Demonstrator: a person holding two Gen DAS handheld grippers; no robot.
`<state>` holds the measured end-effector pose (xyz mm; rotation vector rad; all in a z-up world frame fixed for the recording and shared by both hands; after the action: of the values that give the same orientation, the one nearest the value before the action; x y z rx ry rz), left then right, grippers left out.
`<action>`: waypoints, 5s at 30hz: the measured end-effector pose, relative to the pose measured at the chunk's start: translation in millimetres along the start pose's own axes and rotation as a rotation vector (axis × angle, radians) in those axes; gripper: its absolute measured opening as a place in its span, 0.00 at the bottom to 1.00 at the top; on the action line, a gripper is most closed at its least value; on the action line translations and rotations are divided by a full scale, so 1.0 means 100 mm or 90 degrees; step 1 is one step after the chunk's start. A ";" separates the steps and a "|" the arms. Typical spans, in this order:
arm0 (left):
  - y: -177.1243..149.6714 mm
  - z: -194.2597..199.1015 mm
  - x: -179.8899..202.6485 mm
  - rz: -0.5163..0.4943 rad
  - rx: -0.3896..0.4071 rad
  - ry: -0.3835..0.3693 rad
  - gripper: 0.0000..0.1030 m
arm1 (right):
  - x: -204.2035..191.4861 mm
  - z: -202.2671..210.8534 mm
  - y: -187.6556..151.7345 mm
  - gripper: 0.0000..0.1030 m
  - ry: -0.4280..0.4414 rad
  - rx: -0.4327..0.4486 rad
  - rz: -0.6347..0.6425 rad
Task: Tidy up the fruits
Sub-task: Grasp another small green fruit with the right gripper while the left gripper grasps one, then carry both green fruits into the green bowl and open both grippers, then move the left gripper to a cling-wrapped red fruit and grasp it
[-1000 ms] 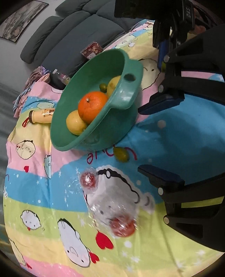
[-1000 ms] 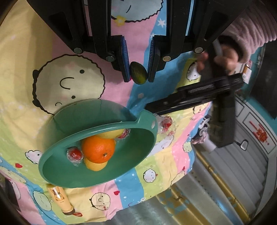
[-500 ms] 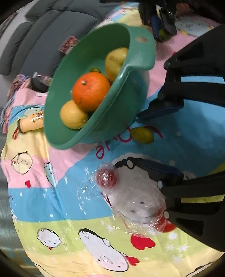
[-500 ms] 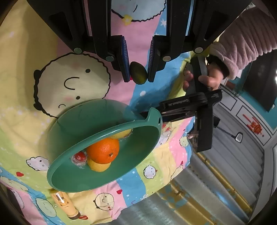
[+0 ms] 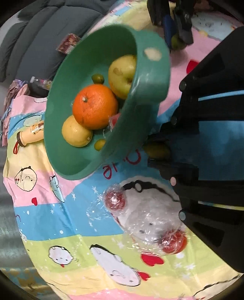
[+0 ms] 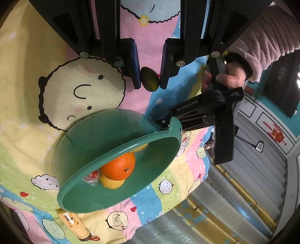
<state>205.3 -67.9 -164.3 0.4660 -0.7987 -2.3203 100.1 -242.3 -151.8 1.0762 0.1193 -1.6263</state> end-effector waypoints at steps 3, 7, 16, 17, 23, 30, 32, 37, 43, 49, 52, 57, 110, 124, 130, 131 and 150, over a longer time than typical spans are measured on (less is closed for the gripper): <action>-0.05 0.11 0.04 0.021 0.004 -0.005 0.19 | 0.00 0.01 0.00 0.21 0.003 -0.006 -0.005; -0.10 0.35 0.11 0.055 0.025 -0.021 0.19 | -0.03 0.01 -0.01 0.21 0.007 -0.010 -0.004; -0.19 0.84 0.32 0.137 0.082 -0.070 0.19 | -0.15 0.10 -0.03 0.21 0.030 -0.011 0.006; -0.18 0.88 0.35 0.140 0.089 -0.074 0.19 | -0.18 0.13 -0.03 0.21 0.034 -0.009 0.011; -0.09 1.13 0.52 0.143 0.126 -0.071 0.19 | -0.31 0.35 0.02 0.21 0.058 0.025 0.033; 0.15 1.26 0.55 0.125 0.159 -0.069 0.19 | -0.28 0.59 0.17 0.21 0.066 0.082 0.032; 0.20 1.26 0.55 0.122 0.163 -0.069 0.19 | -0.24 0.65 0.25 0.21 0.066 0.099 0.026; 0.35 1.17 0.52 0.118 0.164 -0.071 0.19 | -0.18 0.69 0.48 0.21 0.067 0.132 0.015; 0.55 0.93 0.45 0.130 0.148 -0.071 0.19 | -0.17 0.53 0.75 0.21 0.064 0.137 0.005; 0.69 0.64 0.43 0.105 0.095 -0.055 0.19 | -0.25 0.33 0.92 0.21 -0.023 0.144 0.054; 0.70 0.53 0.46 0.077 0.067 -0.032 0.19 | -0.27 0.27 0.88 0.21 -0.044 0.141 0.078; 0.70 0.45 0.50 0.050 0.054 -0.019 0.19 | -0.24 0.17 0.85 0.21 -0.067 0.125 0.094; -0.41 0.79 -0.61 0.329 0.049 0.176 0.63 | -0.16 0.35 0.88 0.40 -0.006 0.155 0.038; -0.52 0.68 -1.04 0.455 0.066 0.185 0.63 | -0.23 0.24 0.81 0.40 -0.001 0.127 0.057; -0.43 0.36 -1.05 0.402 -0.004 0.156 0.62 | -0.27 0.24 0.79 0.40 -0.001 0.128 0.067; -0.41 0.35 -1.01 0.383 -0.009 0.148 0.62 | -0.27 0.24 0.79 0.40 -0.001 0.127 0.068; -0.56 0.42 -0.97 0.385 0.032 0.105 0.32 | -0.32 0.13 0.72 0.40 -0.013 0.105 0.084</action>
<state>230.0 49.0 -157.1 0.3676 -0.7863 -1.6848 150.4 -252.9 -90.2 1.1674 -0.0983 -1.5478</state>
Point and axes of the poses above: each gripper's, at about its wrist camera, not at the fingertips, and z roughly against the way its jaws point, x to its right, y to its top, the point moved 2 cm from there along -z, roughly the way its jaws point, and after that the axes turned 14 degrees about -z, right-handed, at the moved point
